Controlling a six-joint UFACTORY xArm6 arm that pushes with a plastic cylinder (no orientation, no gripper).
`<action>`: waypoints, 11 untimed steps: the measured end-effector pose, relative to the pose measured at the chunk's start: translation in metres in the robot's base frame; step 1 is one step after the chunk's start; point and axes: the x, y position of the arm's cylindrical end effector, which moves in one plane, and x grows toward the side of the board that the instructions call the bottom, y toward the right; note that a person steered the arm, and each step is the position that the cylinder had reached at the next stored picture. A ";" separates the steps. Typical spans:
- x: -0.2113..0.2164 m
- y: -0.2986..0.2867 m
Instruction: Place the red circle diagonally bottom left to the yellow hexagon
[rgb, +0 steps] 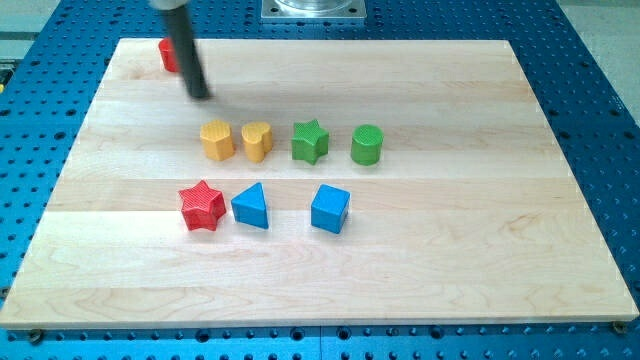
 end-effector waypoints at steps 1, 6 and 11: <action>-0.053 0.010; 0.011 -0.096; 0.167 -0.097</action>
